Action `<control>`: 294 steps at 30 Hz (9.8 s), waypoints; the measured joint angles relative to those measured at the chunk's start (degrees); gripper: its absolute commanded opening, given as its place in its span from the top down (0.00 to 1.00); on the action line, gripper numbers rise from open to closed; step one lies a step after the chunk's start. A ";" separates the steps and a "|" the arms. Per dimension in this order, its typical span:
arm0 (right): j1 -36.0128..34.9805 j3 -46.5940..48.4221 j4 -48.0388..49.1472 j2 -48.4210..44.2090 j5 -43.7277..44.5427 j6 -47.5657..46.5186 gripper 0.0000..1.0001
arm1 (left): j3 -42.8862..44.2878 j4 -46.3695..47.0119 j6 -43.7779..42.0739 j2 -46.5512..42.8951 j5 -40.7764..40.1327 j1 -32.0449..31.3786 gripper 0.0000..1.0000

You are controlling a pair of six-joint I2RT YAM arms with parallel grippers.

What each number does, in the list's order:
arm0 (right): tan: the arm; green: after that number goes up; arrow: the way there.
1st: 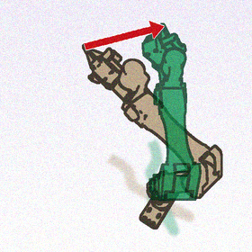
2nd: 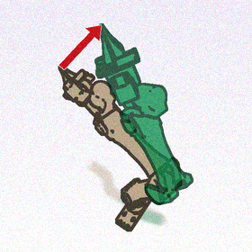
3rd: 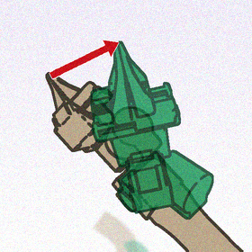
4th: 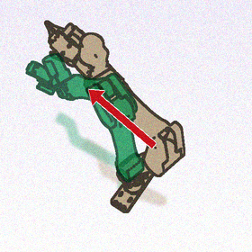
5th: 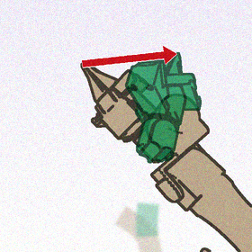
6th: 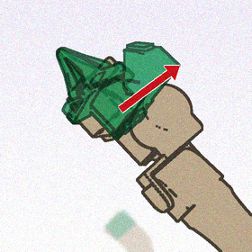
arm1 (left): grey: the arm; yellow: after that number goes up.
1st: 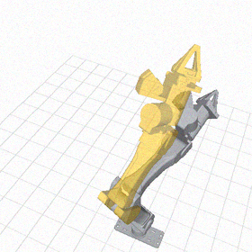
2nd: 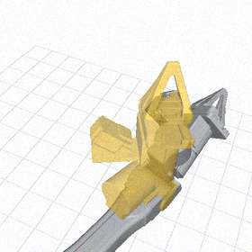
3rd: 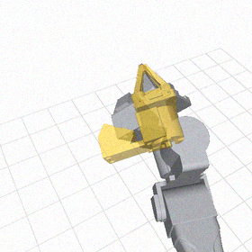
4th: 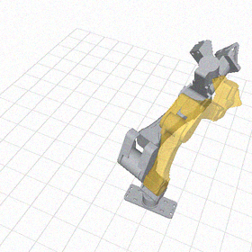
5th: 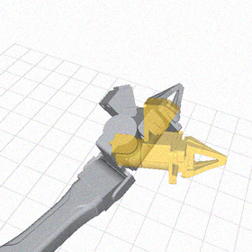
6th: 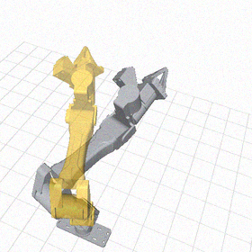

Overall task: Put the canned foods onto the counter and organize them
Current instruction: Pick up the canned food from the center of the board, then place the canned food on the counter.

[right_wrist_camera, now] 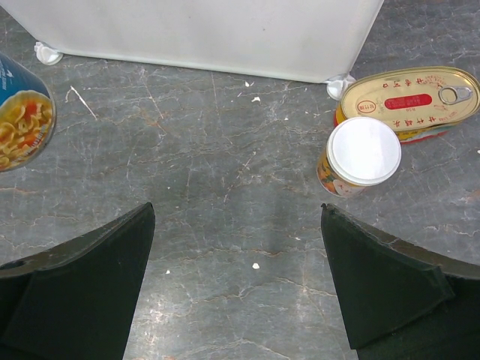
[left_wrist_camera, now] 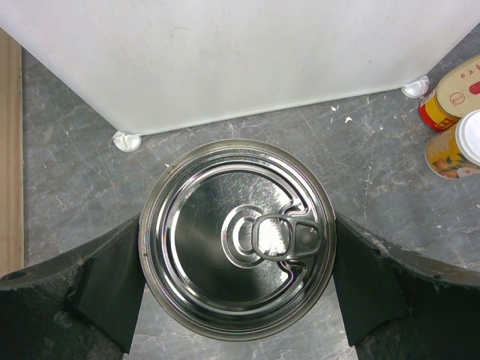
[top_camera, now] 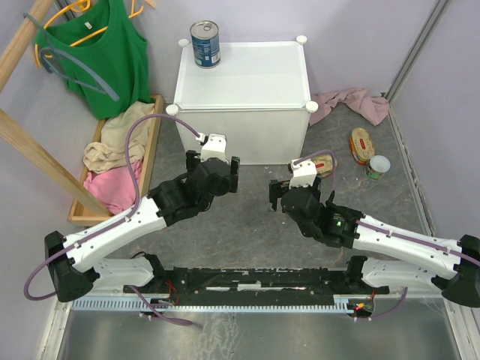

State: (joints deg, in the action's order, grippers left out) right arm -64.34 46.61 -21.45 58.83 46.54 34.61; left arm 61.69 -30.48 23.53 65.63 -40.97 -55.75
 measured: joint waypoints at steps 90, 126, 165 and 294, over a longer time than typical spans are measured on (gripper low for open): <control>0.02 0.46 1.11 1.84 -2.84 0.07 0.00 | 54.82 -22.73 -7.10 21.70 8.20 20.55 0.97; 0.02 2.03 1.90 4.26 -3.50 -0.17 0.00 | 59.58 -17.33 -8.74 27.17 8.61 24.20 0.97; 0.00 2.38 1.49 7.34 -4.15 -0.20 0.00 | 64.37 -8.33 -10.64 36.65 16.96 31.30 0.97; 0.02 2.01 1.77 4.35 -4.98 -0.02 0.00 | 50.16 9.77 -13.22 33.42 12.55 28.39 0.01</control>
State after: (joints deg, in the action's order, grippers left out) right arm -64.31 48.62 -19.68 63.18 41.56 34.59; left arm 111.85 -20.71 10.31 99.04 -28.42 -27.35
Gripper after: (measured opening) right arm 0.996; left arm 0.993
